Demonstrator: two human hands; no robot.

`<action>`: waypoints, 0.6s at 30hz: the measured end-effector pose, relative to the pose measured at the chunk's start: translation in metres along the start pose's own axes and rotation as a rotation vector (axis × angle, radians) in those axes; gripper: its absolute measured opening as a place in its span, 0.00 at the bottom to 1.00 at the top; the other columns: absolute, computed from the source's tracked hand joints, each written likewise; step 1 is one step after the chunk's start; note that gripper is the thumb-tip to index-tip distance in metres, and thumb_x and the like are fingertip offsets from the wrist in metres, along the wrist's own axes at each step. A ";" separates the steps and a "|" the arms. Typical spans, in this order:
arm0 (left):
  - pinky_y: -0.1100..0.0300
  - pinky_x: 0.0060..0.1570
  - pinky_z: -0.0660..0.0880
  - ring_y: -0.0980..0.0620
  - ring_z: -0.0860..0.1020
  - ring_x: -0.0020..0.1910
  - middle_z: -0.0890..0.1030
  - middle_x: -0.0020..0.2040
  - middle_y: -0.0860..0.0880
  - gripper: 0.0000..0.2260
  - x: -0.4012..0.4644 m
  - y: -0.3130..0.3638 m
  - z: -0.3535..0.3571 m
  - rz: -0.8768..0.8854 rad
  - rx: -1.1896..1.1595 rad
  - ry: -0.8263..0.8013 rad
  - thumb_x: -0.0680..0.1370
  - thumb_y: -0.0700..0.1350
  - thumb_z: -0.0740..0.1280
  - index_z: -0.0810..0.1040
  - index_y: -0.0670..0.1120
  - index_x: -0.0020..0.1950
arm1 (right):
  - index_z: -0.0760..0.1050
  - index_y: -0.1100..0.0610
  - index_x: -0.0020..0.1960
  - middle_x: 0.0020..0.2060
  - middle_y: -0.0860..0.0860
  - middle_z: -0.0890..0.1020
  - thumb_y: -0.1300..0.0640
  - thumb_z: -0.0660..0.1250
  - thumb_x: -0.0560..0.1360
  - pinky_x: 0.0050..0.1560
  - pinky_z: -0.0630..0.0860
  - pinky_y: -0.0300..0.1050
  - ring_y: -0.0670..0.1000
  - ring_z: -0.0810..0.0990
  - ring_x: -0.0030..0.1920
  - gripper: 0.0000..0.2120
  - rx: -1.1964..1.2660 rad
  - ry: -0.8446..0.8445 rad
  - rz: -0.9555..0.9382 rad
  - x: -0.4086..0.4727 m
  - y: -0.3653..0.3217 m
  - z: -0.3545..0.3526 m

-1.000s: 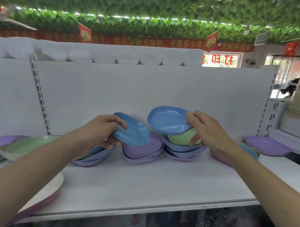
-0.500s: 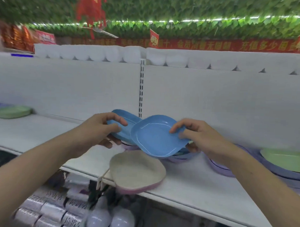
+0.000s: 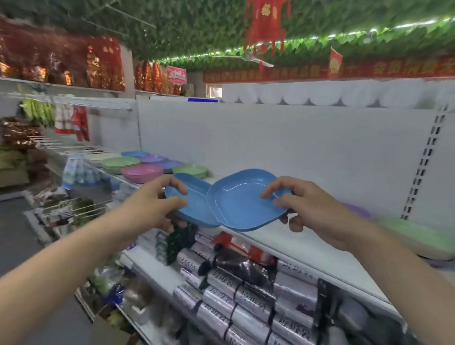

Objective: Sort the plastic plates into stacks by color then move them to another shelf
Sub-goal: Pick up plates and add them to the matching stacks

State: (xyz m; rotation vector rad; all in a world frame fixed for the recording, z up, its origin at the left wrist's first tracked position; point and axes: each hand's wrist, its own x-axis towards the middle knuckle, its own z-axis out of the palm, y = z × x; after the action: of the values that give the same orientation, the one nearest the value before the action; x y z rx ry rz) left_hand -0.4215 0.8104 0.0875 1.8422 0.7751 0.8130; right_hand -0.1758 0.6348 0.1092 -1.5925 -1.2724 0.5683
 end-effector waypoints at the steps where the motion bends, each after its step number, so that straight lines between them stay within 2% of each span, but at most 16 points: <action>1: 0.51 0.37 0.78 0.43 0.85 0.37 0.77 0.47 0.40 0.04 0.000 -0.009 -0.022 -0.013 -0.004 0.012 0.81 0.40 0.68 0.77 0.45 0.55 | 0.81 0.56 0.53 0.48 0.52 0.75 0.66 0.61 0.81 0.30 0.68 0.40 0.48 0.74 0.33 0.11 -0.003 -0.015 -0.020 0.012 -0.006 0.022; 4: 0.53 0.36 0.79 0.37 0.85 0.42 0.75 0.48 0.41 0.02 0.000 -0.033 -0.082 -0.055 0.008 0.065 0.81 0.41 0.68 0.77 0.46 0.53 | 0.79 0.55 0.52 0.49 0.53 0.75 0.65 0.63 0.81 0.31 0.71 0.43 0.51 0.77 0.35 0.08 0.034 -0.070 -0.084 0.048 -0.019 0.085; 6: 0.55 0.33 0.78 0.38 0.85 0.42 0.76 0.48 0.40 0.02 -0.001 -0.050 -0.118 -0.077 0.013 0.102 0.81 0.42 0.68 0.76 0.45 0.53 | 0.77 0.54 0.51 0.48 0.53 0.75 0.65 0.65 0.80 0.32 0.72 0.45 0.52 0.77 0.35 0.06 0.051 -0.101 -0.119 0.072 -0.025 0.123; 9: 0.52 0.35 0.78 0.41 0.85 0.39 0.81 0.52 0.39 0.03 -0.001 -0.076 -0.170 -0.098 0.017 0.165 0.81 0.42 0.68 0.75 0.46 0.52 | 0.76 0.54 0.50 0.48 0.53 0.76 0.63 0.67 0.80 0.31 0.71 0.47 0.52 0.78 0.35 0.05 0.087 -0.145 -0.143 0.109 -0.032 0.181; 14: 0.51 0.35 0.78 0.38 0.85 0.39 0.80 0.49 0.38 0.03 0.008 -0.119 -0.245 -0.131 0.044 0.245 0.80 0.43 0.69 0.76 0.48 0.49 | 0.76 0.53 0.51 0.47 0.52 0.76 0.63 0.68 0.80 0.32 0.73 0.46 0.52 0.76 0.35 0.06 0.122 -0.229 -0.182 0.170 -0.035 0.266; 16: 0.52 0.34 0.78 0.40 0.84 0.38 0.81 0.49 0.40 0.03 0.021 -0.138 -0.271 -0.142 0.040 0.264 0.80 0.42 0.69 0.76 0.48 0.50 | 0.76 0.53 0.52 0.45 0.50 0.77 0.63 0.68 0.80 0.32 0.73 0.48 0.48 0.76 0.31 0.06 0.126 -0.244 -0.191 0.197 -0.034 0.294; 18: 0.52 0.33 0.78 0.43 0.84 0.37 0.83 0.44 0.43 0.03 0.040 -0.156 -0.294 -0.160 0.045 0.280 0.80 0.40 0.69 0.77 0.48 0.49 | 0.76 0.52 0.53 0.44 0.50 0.77 0.62 0.68 0.80 0.32 0.73 0.48 0.47 0.75 0.30 0.06 0.130 -0.244 -0.187 0.226 -0.031 0.318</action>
State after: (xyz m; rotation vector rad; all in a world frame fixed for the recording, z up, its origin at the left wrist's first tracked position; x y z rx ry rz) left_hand -0.6584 1.0444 0.0498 1.6991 1.1110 0.9669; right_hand -0.3742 0.9680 0.0536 -1.3092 -1.5153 0.7267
